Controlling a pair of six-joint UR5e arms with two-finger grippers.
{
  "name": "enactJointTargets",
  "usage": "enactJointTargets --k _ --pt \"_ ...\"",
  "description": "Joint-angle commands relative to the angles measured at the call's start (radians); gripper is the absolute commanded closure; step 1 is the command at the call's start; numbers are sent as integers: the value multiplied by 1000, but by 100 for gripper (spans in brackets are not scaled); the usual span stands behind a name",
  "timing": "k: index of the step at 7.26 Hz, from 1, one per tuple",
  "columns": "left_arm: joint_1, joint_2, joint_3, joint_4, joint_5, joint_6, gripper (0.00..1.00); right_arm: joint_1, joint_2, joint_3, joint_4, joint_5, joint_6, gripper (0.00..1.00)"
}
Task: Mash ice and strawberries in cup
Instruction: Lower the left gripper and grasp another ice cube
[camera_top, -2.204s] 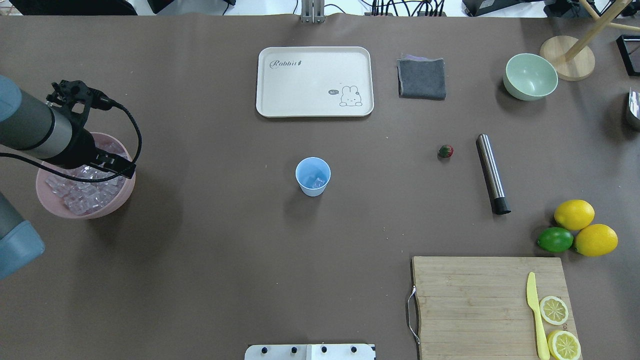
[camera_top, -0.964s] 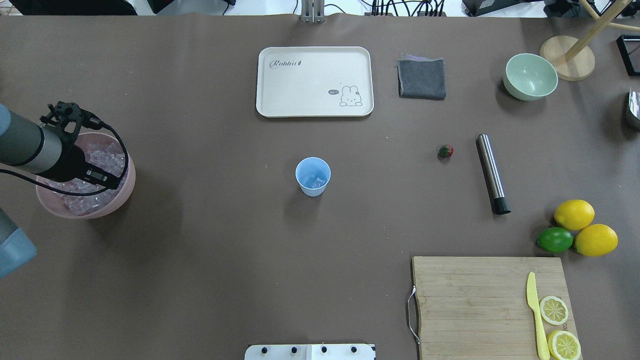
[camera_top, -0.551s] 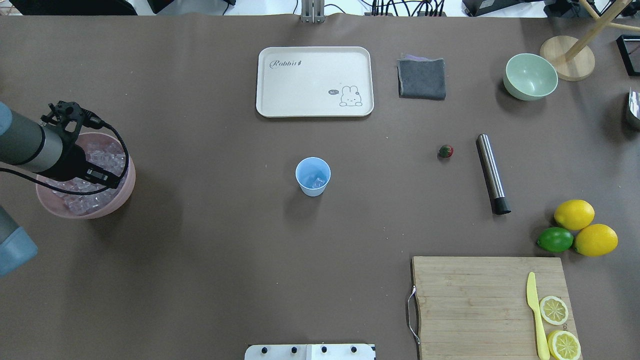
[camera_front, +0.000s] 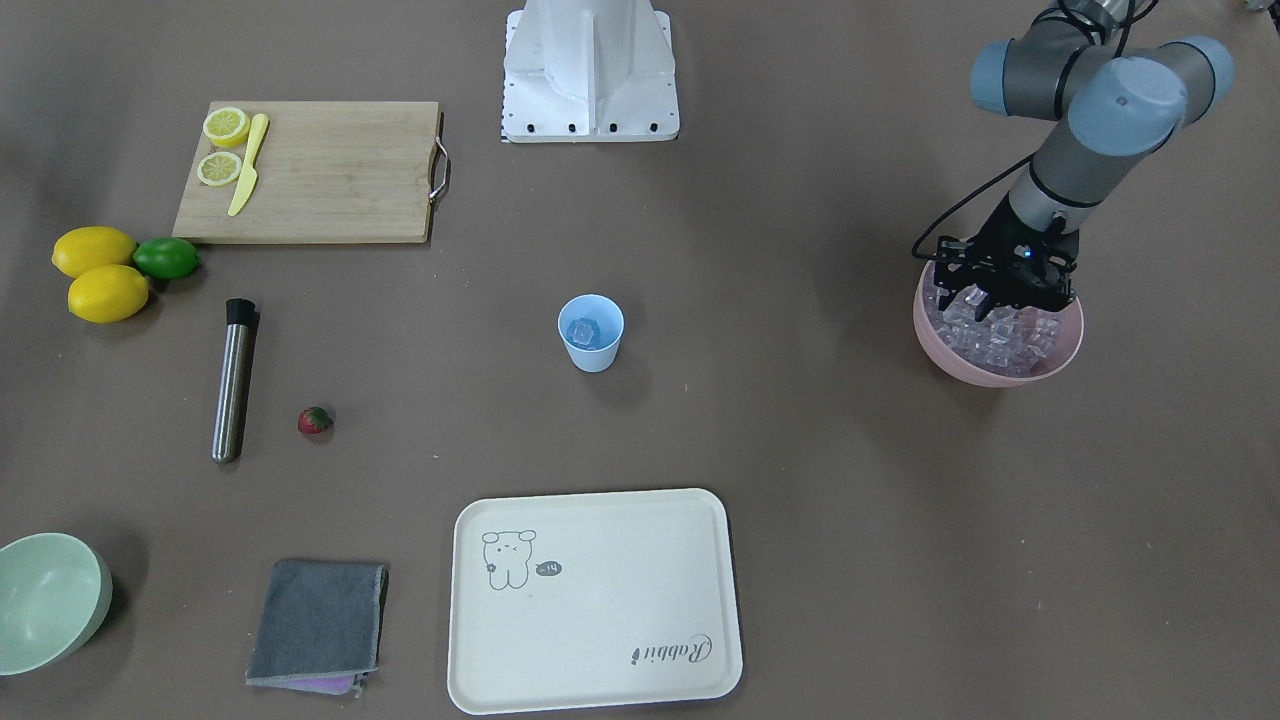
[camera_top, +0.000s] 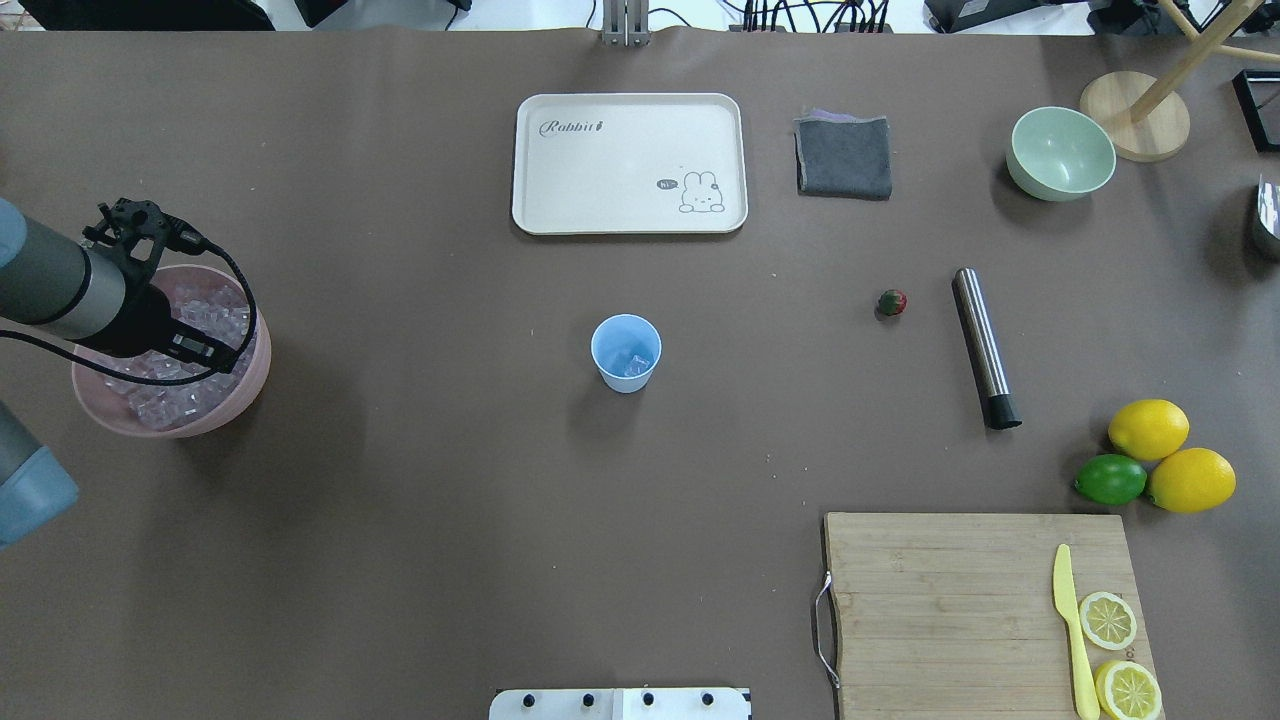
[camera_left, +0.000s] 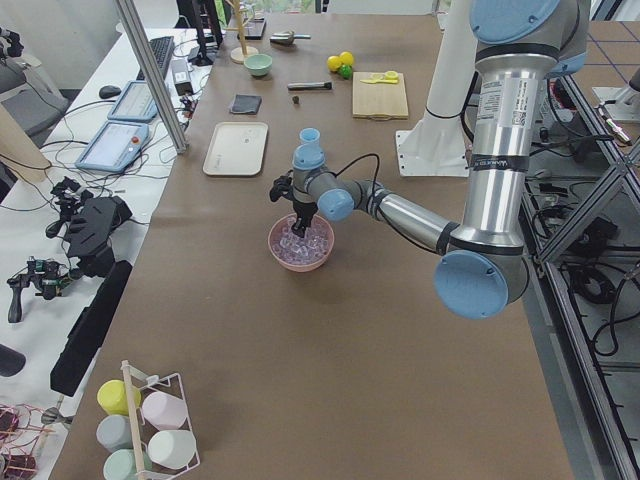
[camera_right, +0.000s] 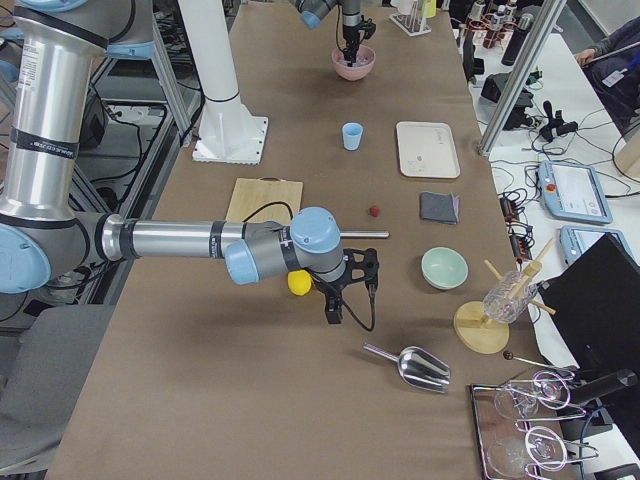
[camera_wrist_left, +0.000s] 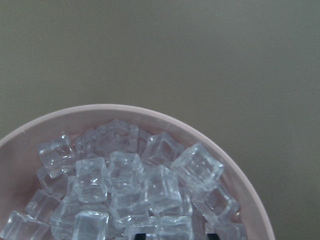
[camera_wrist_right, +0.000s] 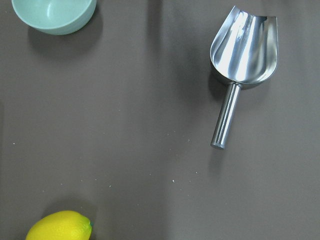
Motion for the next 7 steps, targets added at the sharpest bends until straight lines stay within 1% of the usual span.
enactJointTargets --k 1,2,3,5,7 --pt "-1 -5 2 0 -2 10 58 0 0 0 0 -1 0 0" --pt "-1 -5 1 0 -2 10 78 0 0 0 0 -1 0 0" --pt "-5 -5 1 1 -33 10 100 0 0 0 0 -1 0 0" --pt "-42 -5 -4 3 -57 13 100 0 0 0 0 -1 0 0" --pt "-134 -25 -11 4 -159 16 100 1 -9 3 3 0 0 0"
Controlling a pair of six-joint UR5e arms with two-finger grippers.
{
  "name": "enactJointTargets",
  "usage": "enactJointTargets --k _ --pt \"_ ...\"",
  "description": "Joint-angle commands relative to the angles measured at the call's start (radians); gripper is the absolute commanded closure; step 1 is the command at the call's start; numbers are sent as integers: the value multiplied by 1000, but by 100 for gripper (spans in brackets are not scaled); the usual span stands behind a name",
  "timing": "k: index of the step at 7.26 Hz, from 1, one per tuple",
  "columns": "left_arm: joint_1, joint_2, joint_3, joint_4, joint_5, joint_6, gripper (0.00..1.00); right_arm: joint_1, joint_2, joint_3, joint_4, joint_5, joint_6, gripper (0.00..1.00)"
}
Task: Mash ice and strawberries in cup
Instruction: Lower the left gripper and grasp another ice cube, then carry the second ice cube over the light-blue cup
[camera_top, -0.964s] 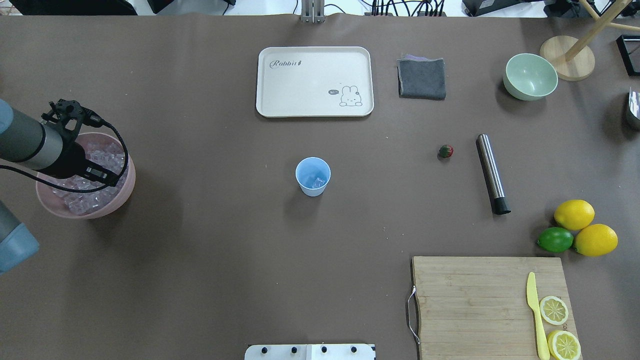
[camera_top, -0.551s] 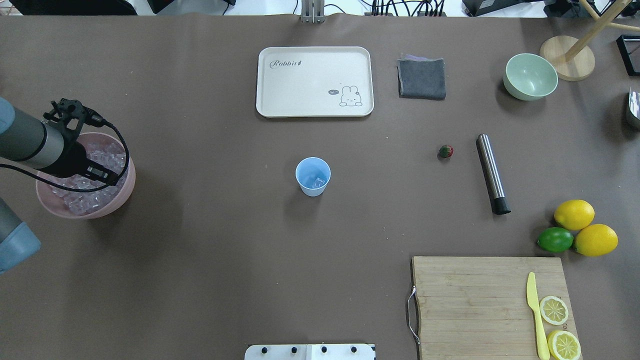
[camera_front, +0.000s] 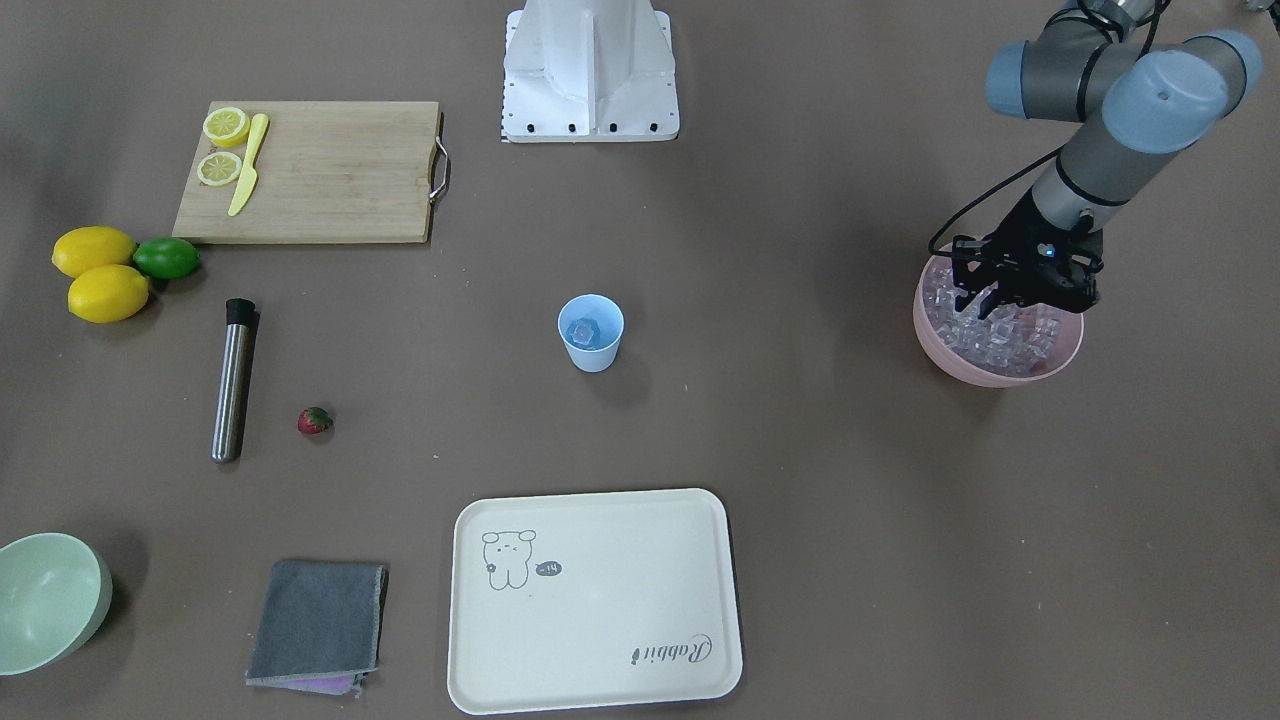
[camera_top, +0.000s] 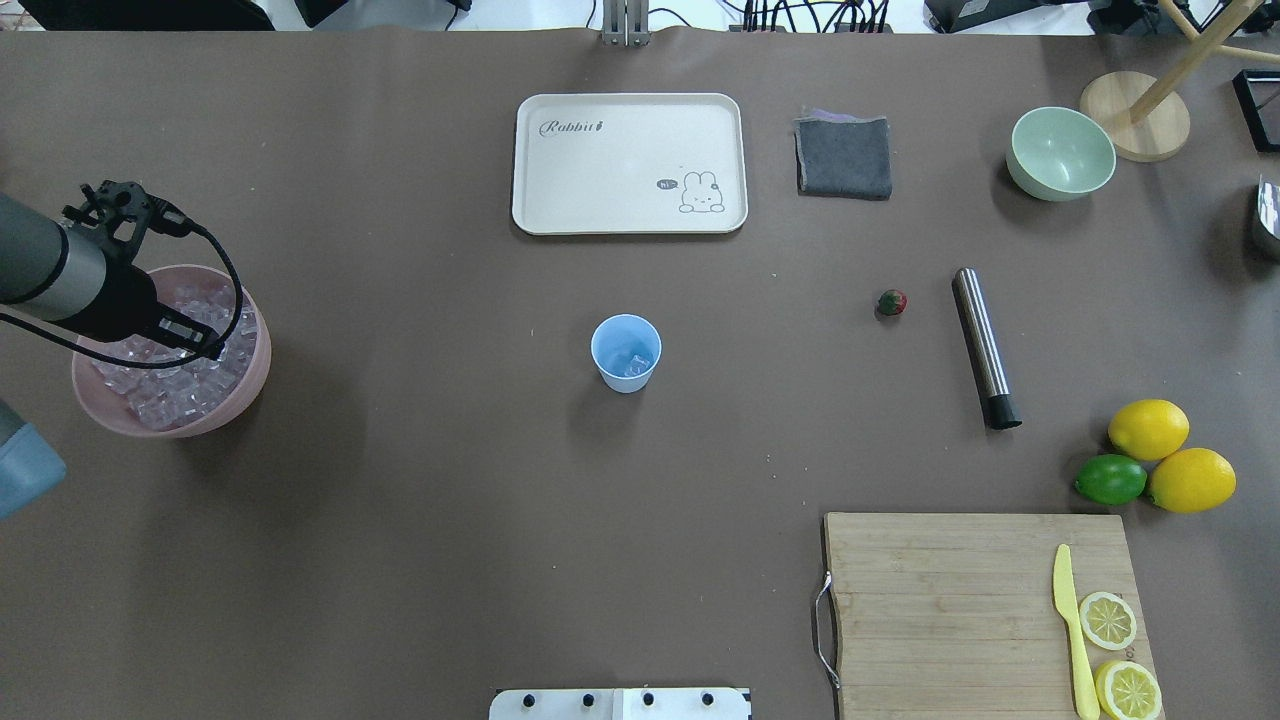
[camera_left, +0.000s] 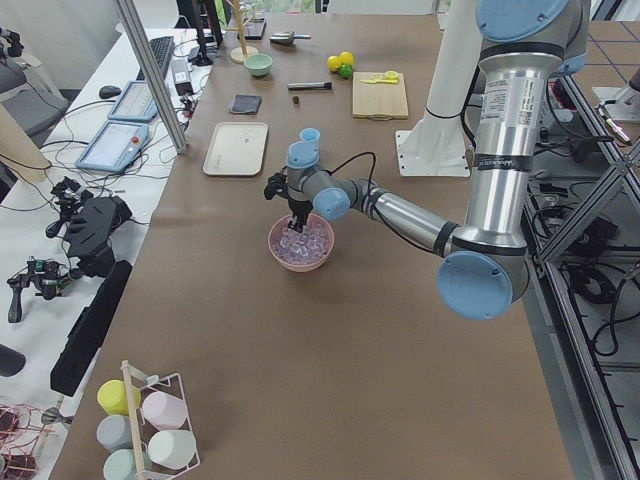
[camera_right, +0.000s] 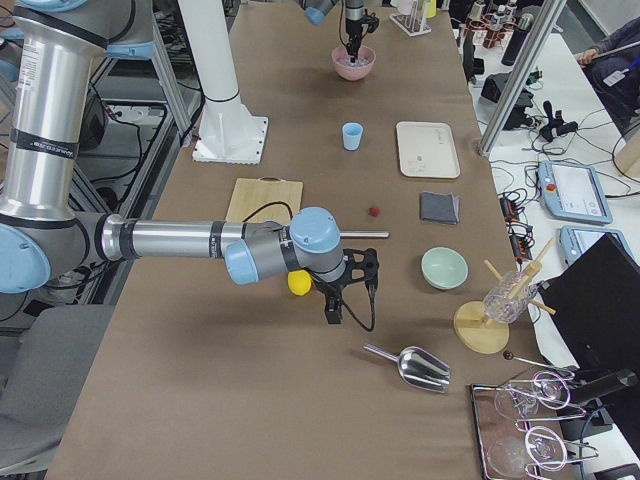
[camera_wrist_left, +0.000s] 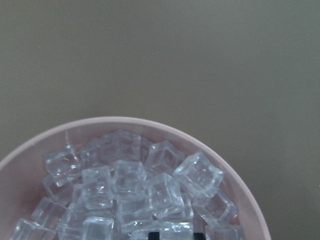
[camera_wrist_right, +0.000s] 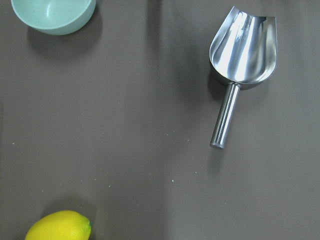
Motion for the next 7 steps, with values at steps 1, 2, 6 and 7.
enactJointTargets --k 1,2,6,7 --pt "-60 -59 -6 1 -60 -12 100 -1 -26 -2 65 -3 8 0" --pt "-53 -112 2 2 -60 -73 100 1 -32 -2 77 -2 12 0" --pt "117 -365 45 -1 68 -554 100 -1 -29 -2 79 -2 12 0" --pt "183 -428 72 -2 155 -646 100 1 -29 -2 79 -2 12 0"
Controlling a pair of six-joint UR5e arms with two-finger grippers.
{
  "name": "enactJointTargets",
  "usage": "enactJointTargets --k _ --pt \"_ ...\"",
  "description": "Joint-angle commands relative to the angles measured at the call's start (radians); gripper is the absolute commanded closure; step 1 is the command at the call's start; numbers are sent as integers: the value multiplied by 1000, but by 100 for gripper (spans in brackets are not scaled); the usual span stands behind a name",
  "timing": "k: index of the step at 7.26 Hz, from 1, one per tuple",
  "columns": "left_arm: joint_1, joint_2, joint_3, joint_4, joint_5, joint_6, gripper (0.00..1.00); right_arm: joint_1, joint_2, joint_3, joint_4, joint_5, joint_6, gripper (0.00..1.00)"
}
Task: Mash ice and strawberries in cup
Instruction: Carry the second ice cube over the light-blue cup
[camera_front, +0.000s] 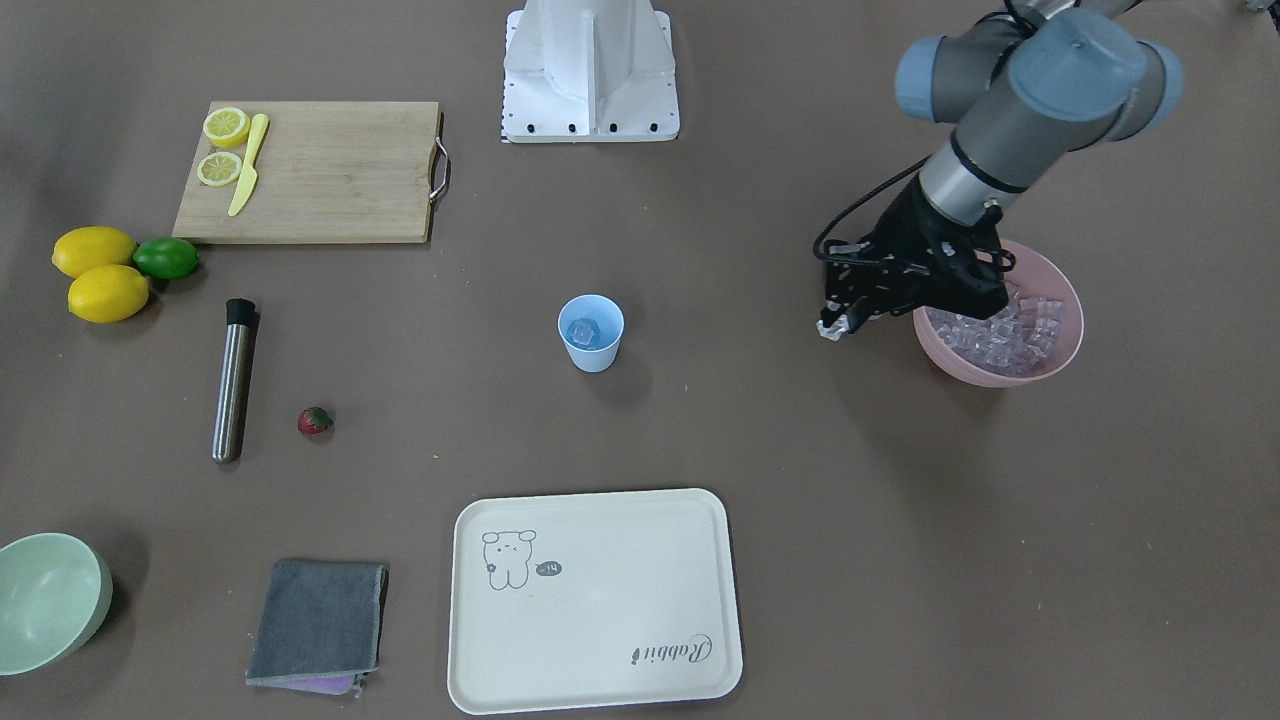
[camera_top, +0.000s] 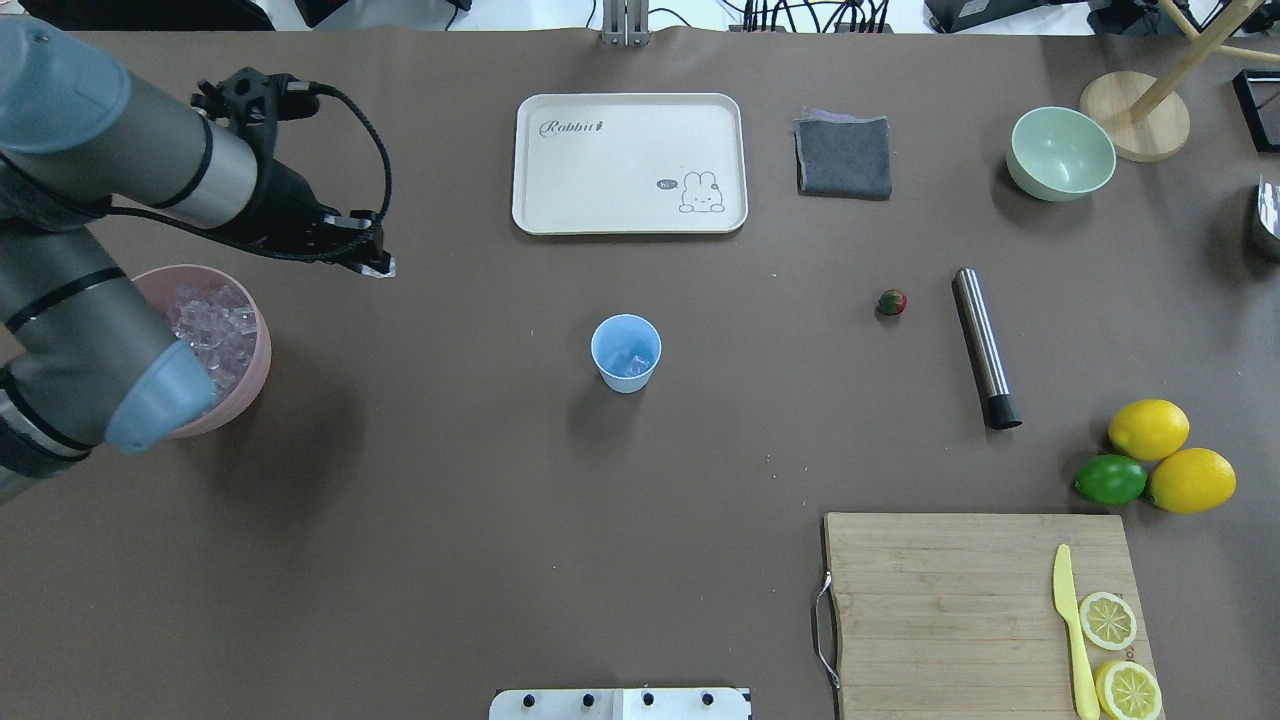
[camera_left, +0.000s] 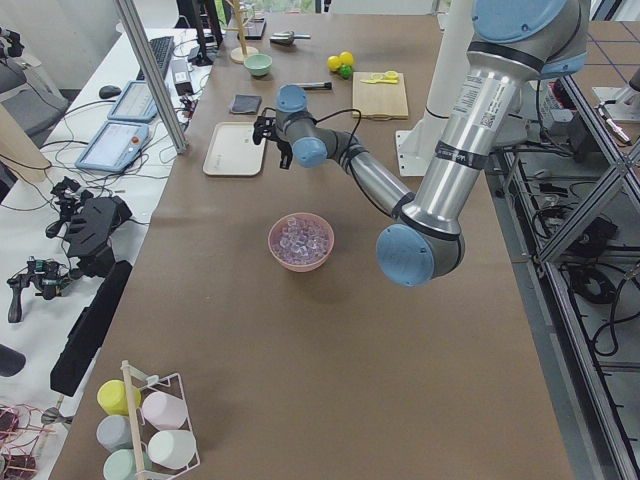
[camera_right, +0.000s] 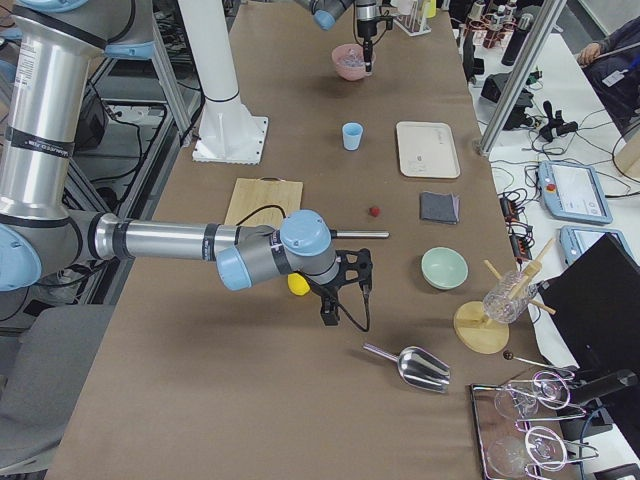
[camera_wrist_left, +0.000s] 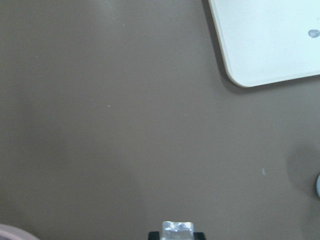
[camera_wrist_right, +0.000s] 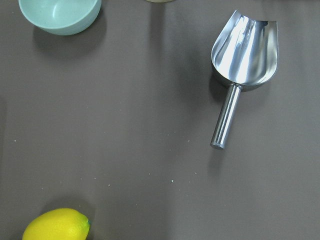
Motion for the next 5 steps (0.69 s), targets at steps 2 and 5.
enactJointTargets --k 2,5 --pt "163 -169 81 -1 206 -253 100 1 0 0 1 0 -2 0" --pt "273 -263 129 -3 360 -408 100 1 -1 2 1 0 -2 0"
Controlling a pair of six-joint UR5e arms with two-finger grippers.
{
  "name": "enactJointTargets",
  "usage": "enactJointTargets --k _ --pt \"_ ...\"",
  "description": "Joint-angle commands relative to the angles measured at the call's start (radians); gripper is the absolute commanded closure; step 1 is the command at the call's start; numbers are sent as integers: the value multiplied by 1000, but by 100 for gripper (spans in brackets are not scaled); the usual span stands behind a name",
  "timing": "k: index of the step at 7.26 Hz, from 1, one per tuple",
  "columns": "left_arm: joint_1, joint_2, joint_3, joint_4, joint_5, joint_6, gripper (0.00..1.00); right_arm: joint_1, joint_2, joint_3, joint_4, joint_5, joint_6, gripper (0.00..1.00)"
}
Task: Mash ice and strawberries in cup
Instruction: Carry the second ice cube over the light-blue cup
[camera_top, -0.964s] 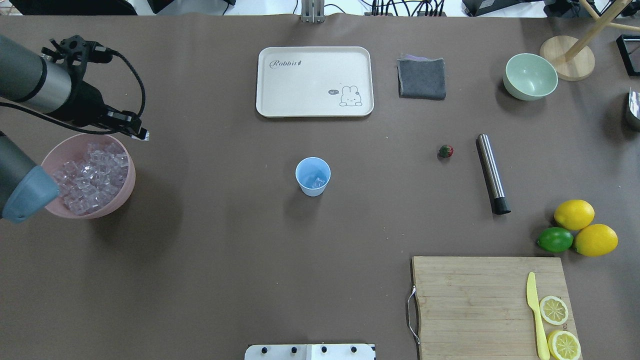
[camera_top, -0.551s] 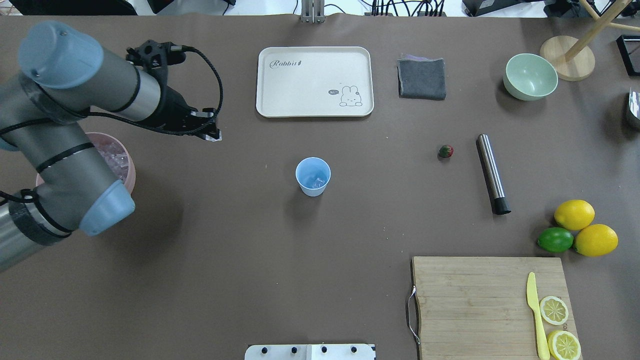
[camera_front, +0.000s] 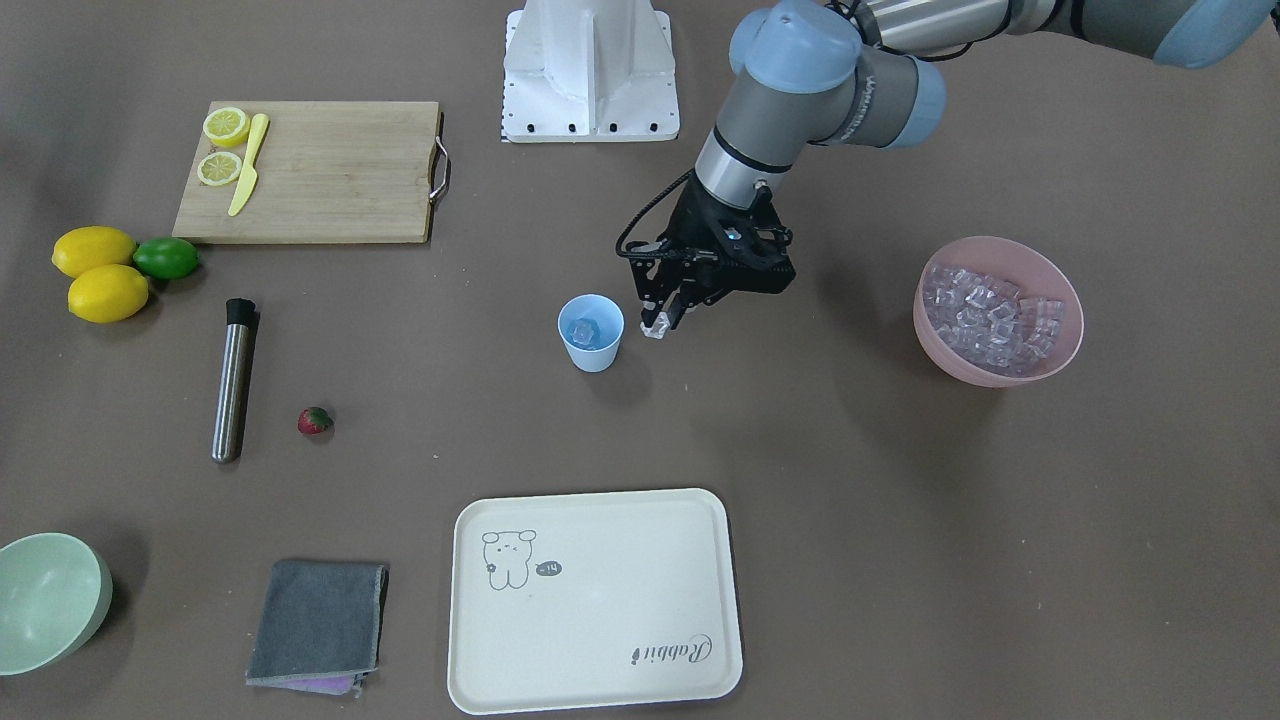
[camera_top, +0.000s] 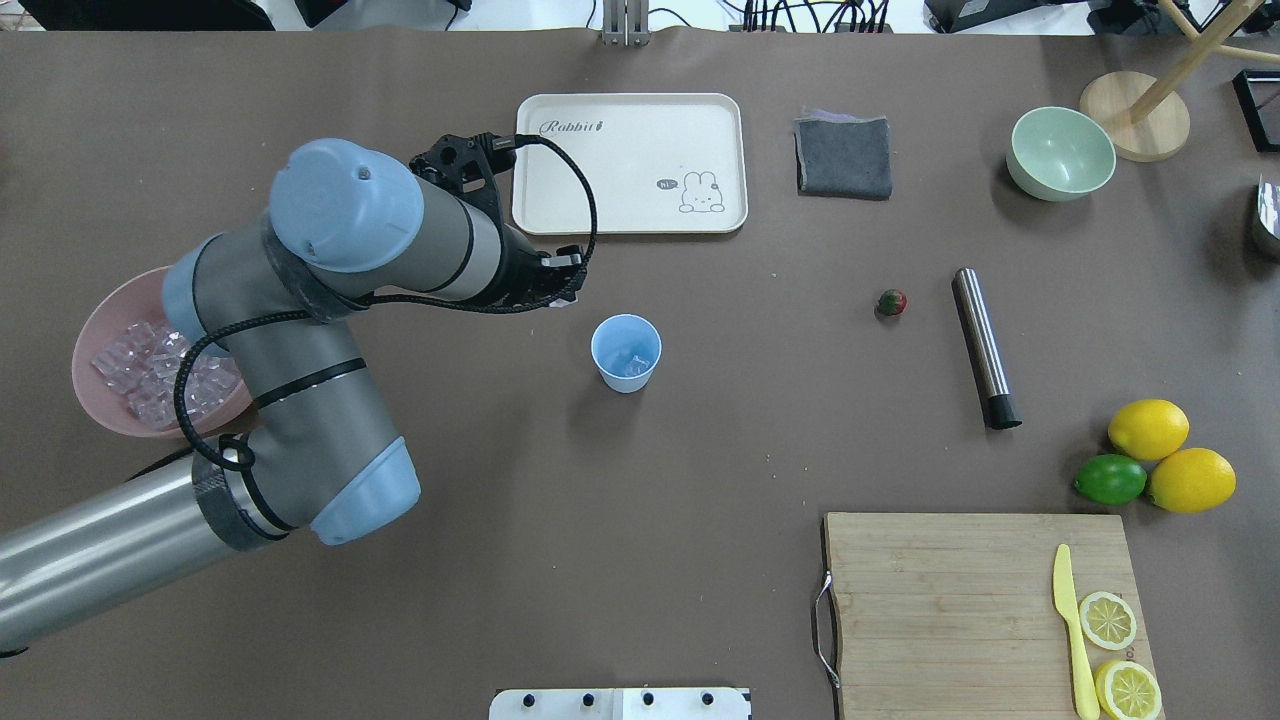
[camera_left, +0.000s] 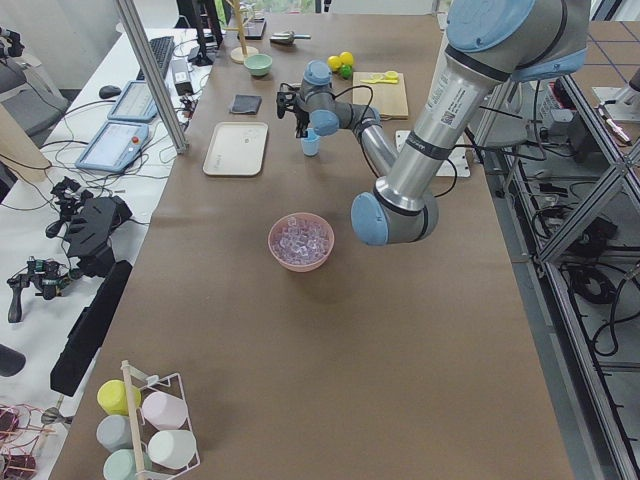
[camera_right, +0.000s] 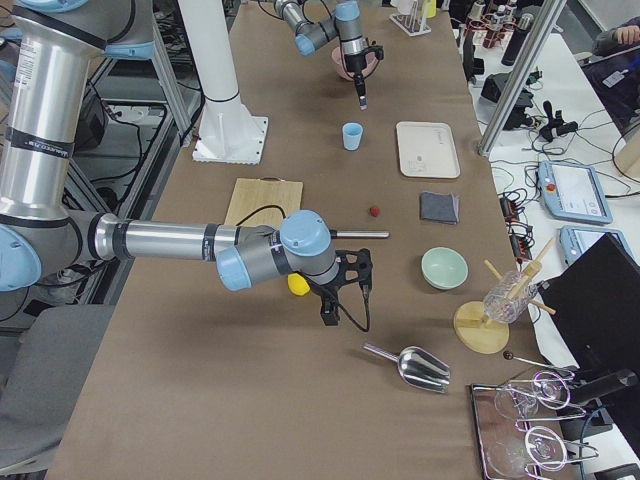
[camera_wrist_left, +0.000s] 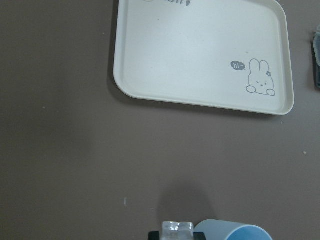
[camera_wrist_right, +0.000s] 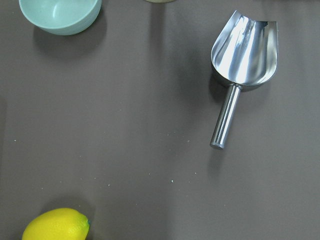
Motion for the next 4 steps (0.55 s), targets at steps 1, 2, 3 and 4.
enactJointTargets --k 1,2,3,4 --pt "73 -65 42 -3 113 -96 100 0 -2 1 0 0 0 0" --pt "81 -70 48 -4 127 -108 100 0 -2 1 0 0 -1 0" --pt "82 -67 48 -4 126 -105 94 0 -2 1 0 0 -1 0" --pt "85 -56 50 -3 129 -85 16 0 -2 1 0 2 -1 0"
